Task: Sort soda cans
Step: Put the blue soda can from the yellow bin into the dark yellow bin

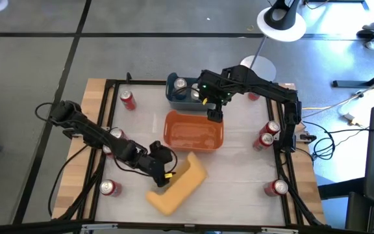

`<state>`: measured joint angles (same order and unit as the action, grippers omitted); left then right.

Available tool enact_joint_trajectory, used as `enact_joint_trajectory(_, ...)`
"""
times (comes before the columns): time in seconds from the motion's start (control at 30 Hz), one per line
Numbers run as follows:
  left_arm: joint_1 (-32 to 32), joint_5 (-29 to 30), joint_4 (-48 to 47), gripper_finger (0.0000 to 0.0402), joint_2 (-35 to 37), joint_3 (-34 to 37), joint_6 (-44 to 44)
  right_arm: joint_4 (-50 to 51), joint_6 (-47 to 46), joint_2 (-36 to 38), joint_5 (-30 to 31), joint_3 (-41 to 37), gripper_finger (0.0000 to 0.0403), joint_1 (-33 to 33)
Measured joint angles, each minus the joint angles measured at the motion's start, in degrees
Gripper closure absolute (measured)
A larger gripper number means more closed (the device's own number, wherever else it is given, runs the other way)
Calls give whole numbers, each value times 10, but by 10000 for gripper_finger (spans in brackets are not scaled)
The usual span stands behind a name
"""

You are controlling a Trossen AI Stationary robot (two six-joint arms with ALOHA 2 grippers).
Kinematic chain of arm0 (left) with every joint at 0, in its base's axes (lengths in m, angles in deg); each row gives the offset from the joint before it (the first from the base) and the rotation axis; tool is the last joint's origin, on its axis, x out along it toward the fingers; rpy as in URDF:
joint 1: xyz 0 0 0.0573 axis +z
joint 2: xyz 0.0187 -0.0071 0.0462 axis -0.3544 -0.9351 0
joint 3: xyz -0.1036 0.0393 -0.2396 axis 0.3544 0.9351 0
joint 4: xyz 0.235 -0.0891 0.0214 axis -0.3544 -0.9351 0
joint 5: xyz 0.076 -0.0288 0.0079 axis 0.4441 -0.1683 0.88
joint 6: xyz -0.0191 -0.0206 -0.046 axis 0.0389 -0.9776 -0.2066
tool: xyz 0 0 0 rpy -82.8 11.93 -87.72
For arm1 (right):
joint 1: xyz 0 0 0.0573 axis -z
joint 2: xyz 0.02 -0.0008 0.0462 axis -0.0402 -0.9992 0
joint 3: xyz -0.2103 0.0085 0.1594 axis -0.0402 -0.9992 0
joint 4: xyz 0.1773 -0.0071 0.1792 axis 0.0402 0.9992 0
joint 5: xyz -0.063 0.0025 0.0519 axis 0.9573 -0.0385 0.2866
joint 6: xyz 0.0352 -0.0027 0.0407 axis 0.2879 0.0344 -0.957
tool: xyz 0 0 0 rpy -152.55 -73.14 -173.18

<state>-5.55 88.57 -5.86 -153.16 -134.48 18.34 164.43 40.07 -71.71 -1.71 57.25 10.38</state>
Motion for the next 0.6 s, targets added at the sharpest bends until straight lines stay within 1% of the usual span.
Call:
enact_joint_trajectory(0.27,1,2,1,34,8,0,-3,8,-4,0,-3,0,56,-10)
enact_joint_trajectory(0.43,-6,2,-16,34,43,0,-18,7,-7,16,-5,0,56,-53)
enact_joint_trajectory(0.6,-22,3,-54,34,64,0,-30,7,-47,42,2,0,56,-106)
